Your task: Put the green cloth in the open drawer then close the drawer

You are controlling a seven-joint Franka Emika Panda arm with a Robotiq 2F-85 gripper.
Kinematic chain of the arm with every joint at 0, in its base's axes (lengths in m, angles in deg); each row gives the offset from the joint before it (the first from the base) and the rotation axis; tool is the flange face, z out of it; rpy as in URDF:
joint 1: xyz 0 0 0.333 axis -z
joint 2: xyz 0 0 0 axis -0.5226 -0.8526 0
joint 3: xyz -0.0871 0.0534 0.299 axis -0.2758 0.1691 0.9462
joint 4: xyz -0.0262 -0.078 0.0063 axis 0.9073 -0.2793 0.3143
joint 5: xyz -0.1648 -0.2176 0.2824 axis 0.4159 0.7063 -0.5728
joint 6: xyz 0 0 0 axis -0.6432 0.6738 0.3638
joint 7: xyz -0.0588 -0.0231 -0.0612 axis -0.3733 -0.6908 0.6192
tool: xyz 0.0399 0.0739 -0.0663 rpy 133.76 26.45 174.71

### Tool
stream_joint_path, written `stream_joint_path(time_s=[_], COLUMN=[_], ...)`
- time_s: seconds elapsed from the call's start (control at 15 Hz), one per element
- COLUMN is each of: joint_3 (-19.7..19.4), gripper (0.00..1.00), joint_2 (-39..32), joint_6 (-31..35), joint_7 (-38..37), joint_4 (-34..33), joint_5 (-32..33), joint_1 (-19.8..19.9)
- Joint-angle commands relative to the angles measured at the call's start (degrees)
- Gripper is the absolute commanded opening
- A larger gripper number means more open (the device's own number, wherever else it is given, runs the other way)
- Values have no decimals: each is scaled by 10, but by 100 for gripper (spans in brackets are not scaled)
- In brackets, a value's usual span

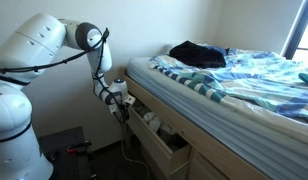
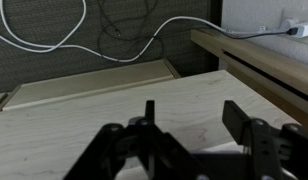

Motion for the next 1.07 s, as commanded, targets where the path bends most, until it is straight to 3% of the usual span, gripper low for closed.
stream_joint_path(time_s=[0.0, 0.2, 0.33, 0.53, 1.0], joint_3=[-14, -33, -58, -98, -164], gripper=[42, 18, 3, 0, 0], joint_2=[29, 22, 3, -25, -90], joint_6=[-13, -6, 32, 99, 148], joint_7=[-1, -2, -7, -10, -7], joint_4=[25, 20, 9, -7, -47], joint_5=[4, 6, 4, -16, -102], joint_1=[-8, -19, -36, -68, -156])
